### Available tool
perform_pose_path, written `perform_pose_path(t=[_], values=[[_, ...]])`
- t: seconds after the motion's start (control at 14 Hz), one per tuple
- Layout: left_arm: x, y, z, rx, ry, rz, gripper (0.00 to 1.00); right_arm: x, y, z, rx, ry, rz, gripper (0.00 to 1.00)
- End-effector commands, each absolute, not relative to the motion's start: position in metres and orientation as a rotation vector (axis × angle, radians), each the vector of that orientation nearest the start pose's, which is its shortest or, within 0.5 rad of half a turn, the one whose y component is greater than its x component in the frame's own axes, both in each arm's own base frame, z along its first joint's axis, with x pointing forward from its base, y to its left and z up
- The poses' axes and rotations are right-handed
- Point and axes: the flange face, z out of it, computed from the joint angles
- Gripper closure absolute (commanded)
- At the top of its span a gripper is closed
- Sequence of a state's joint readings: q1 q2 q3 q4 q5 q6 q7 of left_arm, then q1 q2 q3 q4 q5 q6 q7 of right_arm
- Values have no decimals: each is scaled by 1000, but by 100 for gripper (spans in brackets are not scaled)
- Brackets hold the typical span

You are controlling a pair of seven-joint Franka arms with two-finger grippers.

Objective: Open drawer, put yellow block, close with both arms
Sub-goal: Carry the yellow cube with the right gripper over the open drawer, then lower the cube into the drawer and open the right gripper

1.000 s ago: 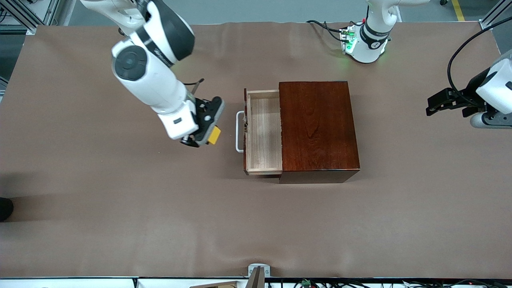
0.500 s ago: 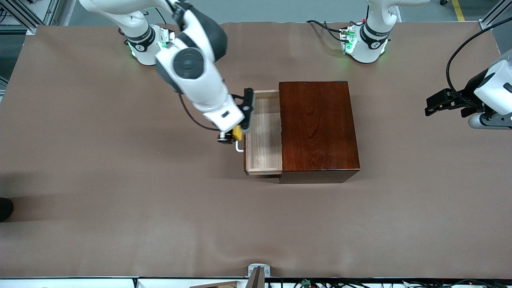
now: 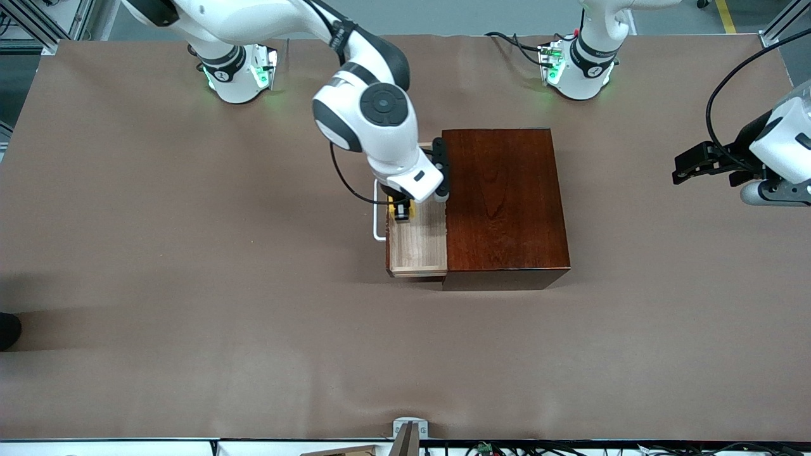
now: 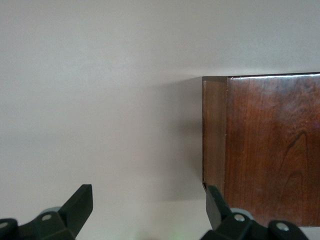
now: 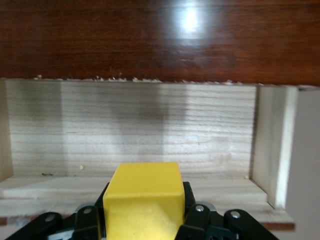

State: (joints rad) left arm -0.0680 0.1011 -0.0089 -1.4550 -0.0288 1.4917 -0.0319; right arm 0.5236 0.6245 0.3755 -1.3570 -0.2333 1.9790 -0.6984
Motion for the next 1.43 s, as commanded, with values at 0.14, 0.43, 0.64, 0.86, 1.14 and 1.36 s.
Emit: perform_pose_path(t=[0.14, 0.43, 0.64, 0.86, 1.14, 1.36], values=[[575, -46, 615, -3170, 97, 90, 0, 505, 537, 360, 2138, 2260, 76, 100], [575, -47, 615, -3170, 99, 90, 0, 504, 540, 340, 2149, 2269, 50, 100], [575, -47, 615, -3170, 99, 90, 0, 503, 539, 334, 2143, 2272, 39, 100], [575, -47, 615, -3170, 99, 90, 0, 497, 544, 327, 2119, 2289, 25, 100], [575, -47, 615, -3170, 99, 90, 0, 492, 552, 325, 2093, 2297, 55, 67], [576, -47, 614, -3170, 99, 92, 0, 493, 552, 326, 2104, 2259, 61, 0]])
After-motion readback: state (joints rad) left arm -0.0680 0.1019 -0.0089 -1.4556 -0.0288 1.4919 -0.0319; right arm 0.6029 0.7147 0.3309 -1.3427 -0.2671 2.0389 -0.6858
